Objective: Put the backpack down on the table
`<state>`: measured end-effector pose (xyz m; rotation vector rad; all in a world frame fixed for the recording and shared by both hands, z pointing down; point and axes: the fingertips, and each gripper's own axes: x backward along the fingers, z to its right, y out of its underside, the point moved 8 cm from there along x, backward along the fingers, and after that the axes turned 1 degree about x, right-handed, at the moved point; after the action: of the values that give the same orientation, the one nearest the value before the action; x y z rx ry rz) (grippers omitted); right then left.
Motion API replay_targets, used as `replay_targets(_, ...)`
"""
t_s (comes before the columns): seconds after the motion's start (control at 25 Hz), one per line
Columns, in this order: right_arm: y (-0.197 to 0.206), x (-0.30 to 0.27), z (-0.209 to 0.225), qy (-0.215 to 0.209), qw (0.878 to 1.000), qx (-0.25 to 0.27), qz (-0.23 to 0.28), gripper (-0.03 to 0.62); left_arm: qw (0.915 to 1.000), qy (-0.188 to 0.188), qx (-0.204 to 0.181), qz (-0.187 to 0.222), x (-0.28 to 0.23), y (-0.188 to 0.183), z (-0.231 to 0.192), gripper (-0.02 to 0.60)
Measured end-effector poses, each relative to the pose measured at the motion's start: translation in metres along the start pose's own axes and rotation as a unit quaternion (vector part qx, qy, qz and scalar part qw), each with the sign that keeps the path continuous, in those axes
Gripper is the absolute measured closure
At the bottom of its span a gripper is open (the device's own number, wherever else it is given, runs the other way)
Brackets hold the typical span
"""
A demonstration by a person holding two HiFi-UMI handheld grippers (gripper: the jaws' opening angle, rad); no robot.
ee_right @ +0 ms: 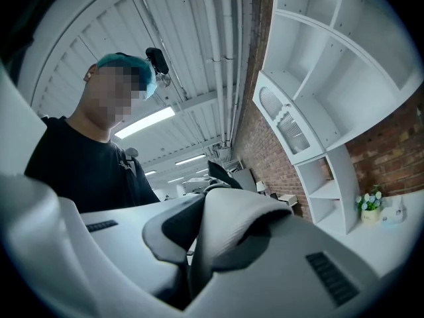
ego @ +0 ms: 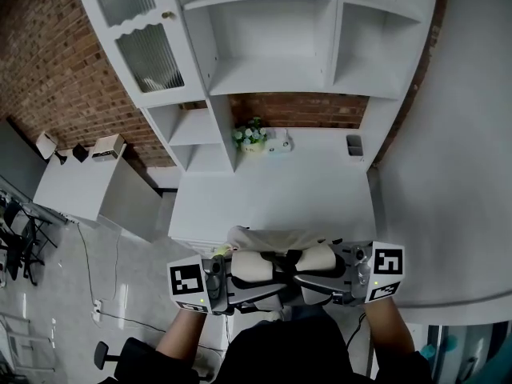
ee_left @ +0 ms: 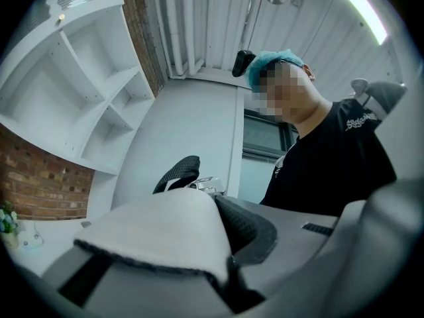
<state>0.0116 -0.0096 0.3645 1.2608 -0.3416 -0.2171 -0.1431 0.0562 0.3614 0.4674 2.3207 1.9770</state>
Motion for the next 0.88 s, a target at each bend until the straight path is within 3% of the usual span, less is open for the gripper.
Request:
replay_targets(0.4,-0.026,0.008,0.048,0.004,1.0,0.0,-0.014,0.546,1.0,-0.002,0.0,0.007,-0.006,-0.016,-0.054,0.537)
replay_targets(0.88,-0.049,0.045,0.121,0.012,0.999,-0.034,-0.013,0.546,0.9998,-0.014,0.011,0.006,-0.037,-0.023,-0.13,0.537)
